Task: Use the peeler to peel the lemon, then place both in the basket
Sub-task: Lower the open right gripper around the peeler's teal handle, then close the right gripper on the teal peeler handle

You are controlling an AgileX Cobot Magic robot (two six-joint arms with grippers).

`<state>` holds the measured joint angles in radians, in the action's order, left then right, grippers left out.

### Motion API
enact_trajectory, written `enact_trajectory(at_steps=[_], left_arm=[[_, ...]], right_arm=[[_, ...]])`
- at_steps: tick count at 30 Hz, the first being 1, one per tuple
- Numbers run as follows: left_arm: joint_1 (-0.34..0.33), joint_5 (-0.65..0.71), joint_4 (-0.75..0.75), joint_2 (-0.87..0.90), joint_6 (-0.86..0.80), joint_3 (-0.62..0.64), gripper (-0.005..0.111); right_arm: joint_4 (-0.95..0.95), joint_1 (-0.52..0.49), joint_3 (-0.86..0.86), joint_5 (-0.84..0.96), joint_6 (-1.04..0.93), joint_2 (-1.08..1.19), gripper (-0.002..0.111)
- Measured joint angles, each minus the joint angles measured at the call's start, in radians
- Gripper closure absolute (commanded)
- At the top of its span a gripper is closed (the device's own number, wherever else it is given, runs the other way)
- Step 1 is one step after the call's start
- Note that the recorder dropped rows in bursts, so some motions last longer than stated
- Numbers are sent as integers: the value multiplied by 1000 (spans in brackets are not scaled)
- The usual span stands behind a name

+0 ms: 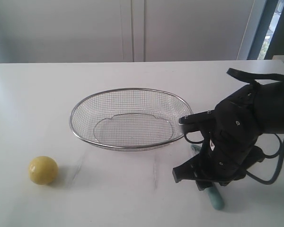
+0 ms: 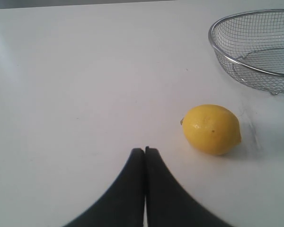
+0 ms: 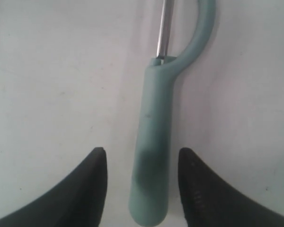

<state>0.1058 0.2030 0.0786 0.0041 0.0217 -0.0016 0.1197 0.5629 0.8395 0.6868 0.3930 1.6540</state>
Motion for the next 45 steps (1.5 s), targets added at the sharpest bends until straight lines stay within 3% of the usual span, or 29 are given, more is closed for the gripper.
enact_trajectory(at_steps=[11,22,45], left_arm=[[0,0,0,0,0,0,107],[0,0,0,0,0,0,107],[0,0,0,0,0,0,107]], right_arm=[[-12,-19,0,-10,-9,4,66],[-156,-55,0,-31,-143,4,66],[-149,-57,-24,-43,-124,12,66]])
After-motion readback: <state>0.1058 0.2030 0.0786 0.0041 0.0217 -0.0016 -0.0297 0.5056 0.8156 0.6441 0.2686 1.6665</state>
